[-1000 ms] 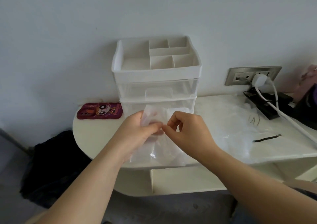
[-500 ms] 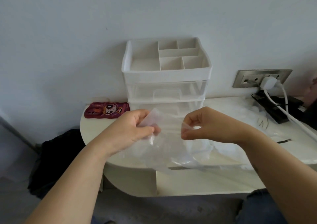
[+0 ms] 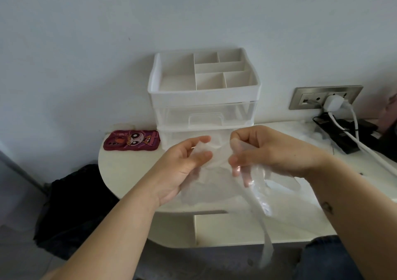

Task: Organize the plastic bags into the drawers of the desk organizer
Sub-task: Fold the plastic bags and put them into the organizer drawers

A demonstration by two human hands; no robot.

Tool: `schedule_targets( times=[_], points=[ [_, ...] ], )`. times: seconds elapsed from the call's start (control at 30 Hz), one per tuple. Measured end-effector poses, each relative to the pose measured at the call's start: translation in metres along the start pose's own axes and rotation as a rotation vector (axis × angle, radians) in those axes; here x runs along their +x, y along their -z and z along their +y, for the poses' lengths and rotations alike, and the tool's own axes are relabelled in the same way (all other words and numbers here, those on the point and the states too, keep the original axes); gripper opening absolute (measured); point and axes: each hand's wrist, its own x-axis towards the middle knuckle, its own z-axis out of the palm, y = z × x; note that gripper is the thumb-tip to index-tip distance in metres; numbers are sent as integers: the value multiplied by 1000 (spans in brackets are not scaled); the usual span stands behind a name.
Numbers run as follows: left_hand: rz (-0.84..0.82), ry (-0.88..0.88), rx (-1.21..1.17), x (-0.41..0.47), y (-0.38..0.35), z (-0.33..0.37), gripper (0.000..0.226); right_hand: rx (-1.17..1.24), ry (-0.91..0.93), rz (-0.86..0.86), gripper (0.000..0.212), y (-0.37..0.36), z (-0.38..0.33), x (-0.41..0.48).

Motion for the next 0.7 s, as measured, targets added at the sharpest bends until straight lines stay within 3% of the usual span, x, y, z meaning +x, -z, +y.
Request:
schedule_targets(
  times=[0.23, 0.33, 0.43, 0.5, 0.53, 0.7],
  points=[
    [283, -122, 66, 8, 14, -1, 13, -17, -51, 60, 43, 14, 2, -5],
    [377, -127, 118, 9, 15, -3, 19, -59, -83, 95, 43, 14, 0, -5],
    [250, -57, 101, 5, 16, -1, 40, -85, -77, 140, 42, 11, 0, -3],
    [120, -21, 214, 3, 18, 0, 63, -78, -76, 166, 42, 11, 2, -3],
    [94, -16, 285, 2, 17, -2, 63, -78, -81, 178, 41, 12, 3, -3],
    [281, -76, 327, 6, 22, -4, 17, -101, -138, 198, 41, 21, 6, -5]
  ],
)
